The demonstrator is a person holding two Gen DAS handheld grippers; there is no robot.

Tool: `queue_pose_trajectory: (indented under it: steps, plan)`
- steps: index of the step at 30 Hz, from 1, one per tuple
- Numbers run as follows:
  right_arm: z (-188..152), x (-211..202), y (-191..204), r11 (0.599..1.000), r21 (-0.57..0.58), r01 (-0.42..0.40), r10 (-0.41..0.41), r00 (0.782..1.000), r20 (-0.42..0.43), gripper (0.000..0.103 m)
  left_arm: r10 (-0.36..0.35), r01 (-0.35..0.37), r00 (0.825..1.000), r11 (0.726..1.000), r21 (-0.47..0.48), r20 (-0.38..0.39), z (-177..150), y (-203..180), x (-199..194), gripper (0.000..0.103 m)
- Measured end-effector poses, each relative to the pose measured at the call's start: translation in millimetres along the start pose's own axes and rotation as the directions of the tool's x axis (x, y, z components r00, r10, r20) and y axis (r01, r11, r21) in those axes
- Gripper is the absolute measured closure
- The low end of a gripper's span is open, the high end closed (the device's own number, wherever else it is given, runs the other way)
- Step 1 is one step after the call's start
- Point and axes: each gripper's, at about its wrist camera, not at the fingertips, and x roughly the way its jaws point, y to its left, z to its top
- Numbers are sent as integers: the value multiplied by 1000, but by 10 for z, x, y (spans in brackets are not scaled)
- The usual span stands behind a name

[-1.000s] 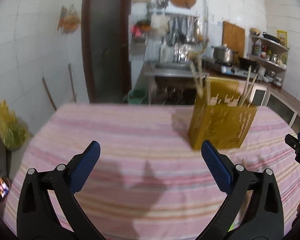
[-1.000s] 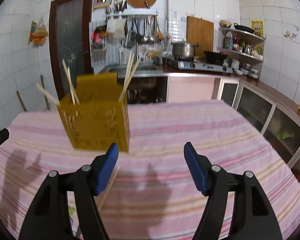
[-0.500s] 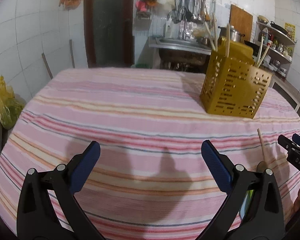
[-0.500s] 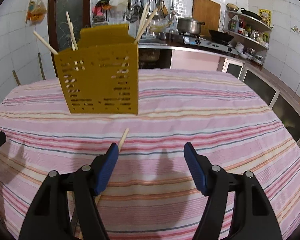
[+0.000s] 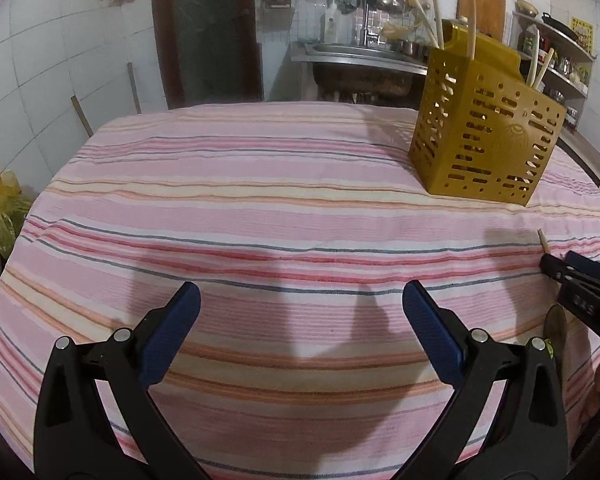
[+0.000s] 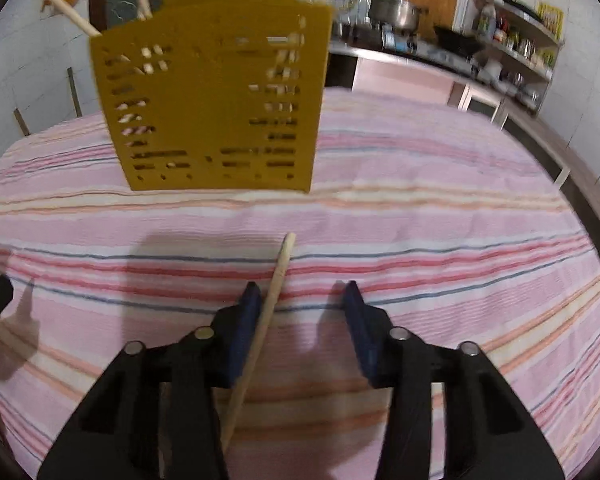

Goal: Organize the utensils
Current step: 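Move both tools back down toward the utensils on the cloth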

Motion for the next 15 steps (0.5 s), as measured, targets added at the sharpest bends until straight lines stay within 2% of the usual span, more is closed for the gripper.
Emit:
queue_pose_trajectory:
  steps: [4,6,9,12,15]
  plan:
    - [98,67,10,1000,15,-23,23,1000,-19,83,-16,16,1000,1000,6,0,59,-73,-5,5]
    - [111,90,3,999,29,-46,47,999,-23,91,-29,29,1000,1000,8,-9,71,-127,-30,5]
    - [97,62,-40,996,32,-84,84,996,-14,96,-38,38,999,999,15,0,59,-203,-116,5]
    - [77,14,-212,986,86,-143,145,989,-14,96,-47,47,999,999,28,12,49,-291,-215,5]
    - [10,-66,-352,987,91,-132,133,991,-4,96,-74,74,997,997,23,9,1,-384,-300,5]
